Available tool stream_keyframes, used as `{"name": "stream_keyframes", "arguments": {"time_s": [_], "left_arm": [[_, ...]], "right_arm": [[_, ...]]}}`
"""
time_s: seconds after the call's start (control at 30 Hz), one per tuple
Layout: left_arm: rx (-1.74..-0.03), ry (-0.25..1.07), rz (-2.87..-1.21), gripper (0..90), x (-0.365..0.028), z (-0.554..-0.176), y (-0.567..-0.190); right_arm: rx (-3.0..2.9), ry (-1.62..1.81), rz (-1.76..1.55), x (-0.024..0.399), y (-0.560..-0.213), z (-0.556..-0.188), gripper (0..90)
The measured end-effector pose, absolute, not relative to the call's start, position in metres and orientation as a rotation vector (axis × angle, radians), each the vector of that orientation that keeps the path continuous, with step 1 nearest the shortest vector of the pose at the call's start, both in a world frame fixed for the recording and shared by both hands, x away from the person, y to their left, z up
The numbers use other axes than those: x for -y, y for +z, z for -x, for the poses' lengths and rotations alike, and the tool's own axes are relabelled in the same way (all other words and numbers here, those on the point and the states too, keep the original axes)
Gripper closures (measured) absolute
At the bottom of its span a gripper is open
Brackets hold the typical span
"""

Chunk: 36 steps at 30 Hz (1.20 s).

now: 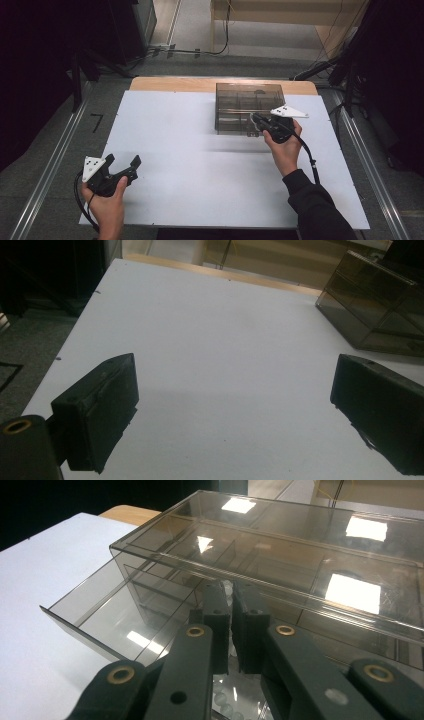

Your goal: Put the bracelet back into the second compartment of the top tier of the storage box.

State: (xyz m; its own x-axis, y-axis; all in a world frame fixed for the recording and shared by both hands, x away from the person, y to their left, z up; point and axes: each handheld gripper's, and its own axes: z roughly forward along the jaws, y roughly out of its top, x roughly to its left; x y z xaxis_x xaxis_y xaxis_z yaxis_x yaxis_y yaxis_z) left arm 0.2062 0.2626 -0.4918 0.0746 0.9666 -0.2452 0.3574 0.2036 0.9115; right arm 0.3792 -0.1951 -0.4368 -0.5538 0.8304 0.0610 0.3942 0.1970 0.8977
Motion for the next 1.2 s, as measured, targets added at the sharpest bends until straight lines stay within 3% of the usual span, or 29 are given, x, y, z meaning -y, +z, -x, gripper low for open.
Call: {"name": "stream_keyframes", "arguments": {"time_s": [0.53, 1.2], "left_arm": [[-1.47, 0.76, -1.335, 5.5, -0.263, -0.2061, -0.4916], [-1.471, 0.758, -1.334, 5.5, -0.2633, -0.206, -0.4918]], "right_arm": [[-2.052, 1.305, -1.136, 0.1886, -0.4388, -0.3815, 82.5], [-2.032, 1.35, -1.168, 0.1947, -0.4354, -0.3802, 57.9]]}}
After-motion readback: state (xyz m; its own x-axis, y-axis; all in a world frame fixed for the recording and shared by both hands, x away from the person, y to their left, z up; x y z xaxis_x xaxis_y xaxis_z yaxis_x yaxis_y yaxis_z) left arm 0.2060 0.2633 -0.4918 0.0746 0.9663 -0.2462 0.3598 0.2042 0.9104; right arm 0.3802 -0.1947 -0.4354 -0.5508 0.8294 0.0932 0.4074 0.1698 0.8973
